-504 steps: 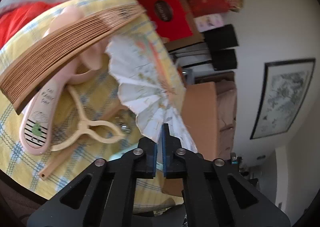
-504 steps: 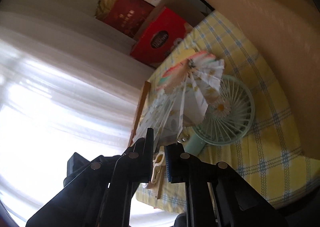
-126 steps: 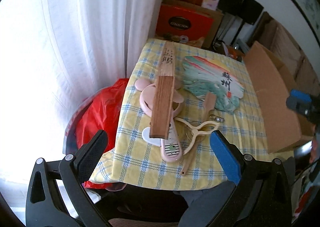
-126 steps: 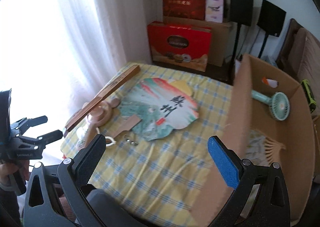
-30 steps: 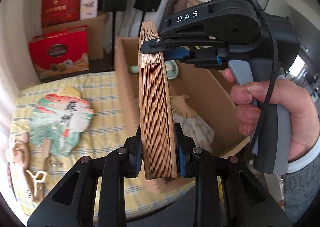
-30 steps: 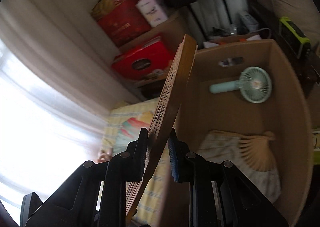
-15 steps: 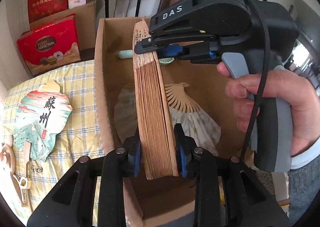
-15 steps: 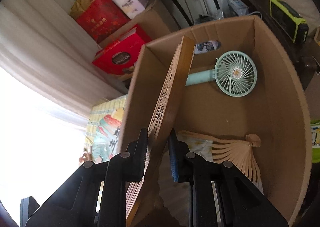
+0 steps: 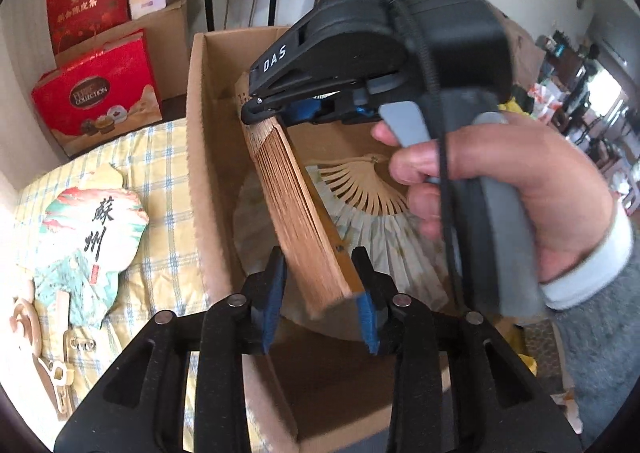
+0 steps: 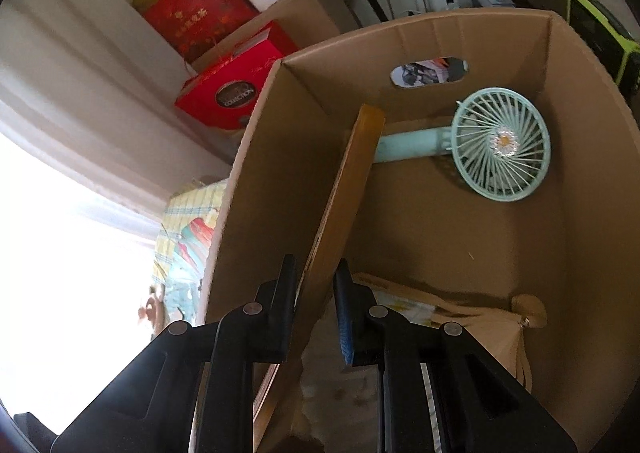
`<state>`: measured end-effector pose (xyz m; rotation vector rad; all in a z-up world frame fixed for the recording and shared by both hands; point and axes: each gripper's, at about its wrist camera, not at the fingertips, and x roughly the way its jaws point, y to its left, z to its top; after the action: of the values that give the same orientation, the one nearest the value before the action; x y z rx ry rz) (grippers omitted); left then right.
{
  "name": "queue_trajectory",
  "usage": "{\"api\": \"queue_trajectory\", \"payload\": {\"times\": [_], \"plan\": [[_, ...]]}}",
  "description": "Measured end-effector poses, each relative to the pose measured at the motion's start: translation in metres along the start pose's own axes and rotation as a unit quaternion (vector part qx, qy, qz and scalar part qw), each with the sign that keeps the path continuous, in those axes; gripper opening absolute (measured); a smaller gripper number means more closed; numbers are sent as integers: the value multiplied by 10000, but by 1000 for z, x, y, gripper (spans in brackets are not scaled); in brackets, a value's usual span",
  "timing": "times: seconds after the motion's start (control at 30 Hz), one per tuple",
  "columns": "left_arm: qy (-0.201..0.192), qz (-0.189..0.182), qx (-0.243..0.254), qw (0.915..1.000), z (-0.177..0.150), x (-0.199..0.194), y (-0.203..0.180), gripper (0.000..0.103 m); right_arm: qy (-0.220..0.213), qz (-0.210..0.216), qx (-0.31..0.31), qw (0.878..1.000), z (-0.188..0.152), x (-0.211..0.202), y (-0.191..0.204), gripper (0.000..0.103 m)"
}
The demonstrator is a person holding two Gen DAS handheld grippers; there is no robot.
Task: Organize objects
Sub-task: 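Lift the wooden fan with the left tool and carry it into the box, then open the left tool to drop the wooden fan into the box, then pull the left tool back from the box over the table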
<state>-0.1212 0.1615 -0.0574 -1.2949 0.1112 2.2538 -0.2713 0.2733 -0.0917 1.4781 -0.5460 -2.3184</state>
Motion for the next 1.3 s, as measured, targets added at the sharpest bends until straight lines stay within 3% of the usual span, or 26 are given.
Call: {"api": "queue_trajectory", "payload": {"times": [0.33,0.6,0.67,0.77,0.87,0.93,1.0,1.23,1.3], "plan": [[-121,-89,-28,9999,-10,-43,19,39,244,-225,-45,9994,-2,30,0,12],[-129,-67,-276,9995,-16,-52,43,39,420,241,478,9977,-5,40,-10,11],[-125,-47,-309,9994,-17,-53,47,39,442,140,476,9978,-4,39,-9,11],[-139,9,-362,9992,-19,-55,52,45,367,59,401,9985,-5,31,-6,12],[-166,59,-444,9989,-19,-56,58,59,256,-77,240,9994,-3,21,1,13],[-205,107,-527,9983,-19,-58,62,68,169,-193,83,9996,-3,12,7,26],[-233,168,-555,9980,-20,-59,65,70,60,-322,-63,9994,-4,0,14,37],[-272,309,-648,9971,-20,-65,71,73,-295,-765,-530,9952,-17,-31,35,61],[-294,306,-676,9968,-21,-68,73,81,-357,-848,-639,9937,-24,-38,39,66]]}}
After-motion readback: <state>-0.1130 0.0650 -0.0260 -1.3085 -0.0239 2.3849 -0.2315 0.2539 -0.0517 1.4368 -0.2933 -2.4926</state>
